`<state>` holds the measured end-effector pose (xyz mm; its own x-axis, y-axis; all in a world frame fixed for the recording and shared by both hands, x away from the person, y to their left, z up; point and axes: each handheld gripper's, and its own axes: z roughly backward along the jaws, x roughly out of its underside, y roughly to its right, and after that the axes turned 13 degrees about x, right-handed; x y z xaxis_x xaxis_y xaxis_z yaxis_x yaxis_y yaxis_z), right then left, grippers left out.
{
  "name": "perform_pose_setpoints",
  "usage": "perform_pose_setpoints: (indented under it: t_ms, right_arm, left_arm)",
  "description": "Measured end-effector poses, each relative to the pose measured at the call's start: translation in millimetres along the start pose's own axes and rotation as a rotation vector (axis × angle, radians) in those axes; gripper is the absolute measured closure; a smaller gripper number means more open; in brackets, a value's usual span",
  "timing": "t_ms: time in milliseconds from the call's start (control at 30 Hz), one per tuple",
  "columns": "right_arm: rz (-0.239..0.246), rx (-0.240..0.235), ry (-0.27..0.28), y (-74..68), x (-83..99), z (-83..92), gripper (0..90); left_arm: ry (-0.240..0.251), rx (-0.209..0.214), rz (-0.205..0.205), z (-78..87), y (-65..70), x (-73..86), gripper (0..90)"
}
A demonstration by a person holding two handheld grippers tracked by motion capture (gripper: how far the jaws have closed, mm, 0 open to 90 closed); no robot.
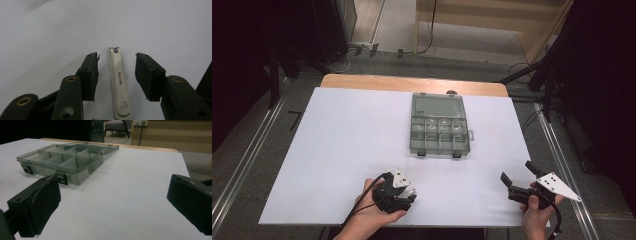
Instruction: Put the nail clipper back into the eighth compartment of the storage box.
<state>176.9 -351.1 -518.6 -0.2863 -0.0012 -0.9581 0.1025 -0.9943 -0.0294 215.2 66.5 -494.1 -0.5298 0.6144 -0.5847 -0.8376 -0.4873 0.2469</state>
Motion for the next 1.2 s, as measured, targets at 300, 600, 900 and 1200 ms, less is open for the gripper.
perform_pose_setpoints:
  t_ms: [300,600,900,1200]
  right_arm:
    - [-0.002,0.002,-0.003,0.0,0.2,-0.2,0.0]
    - [0.004,0.006,-0.007,-0.8,0.2,-0.9,0.0]
    - [-0.002,0.006,-0.006,-0.2,0.3,-0.5,0.0]
    - [-0.001,-0.001,-0.001,-0.1,0.3,-0.1,0.0]
  left_arm:
    - [-0.033,-0.051,-0.054,-7.0,5.1,0.7,69.0]
    - [-0.045,-0.059,-0.074,-8.7,8.1,0.4,76.9]
    - [-0.052,-0.040,-0.071,-7.5,5.6,-1.2,77.3]
    - [-0.050,-0.015,-0.063,-8.7,1.1,-7.2,77.3]
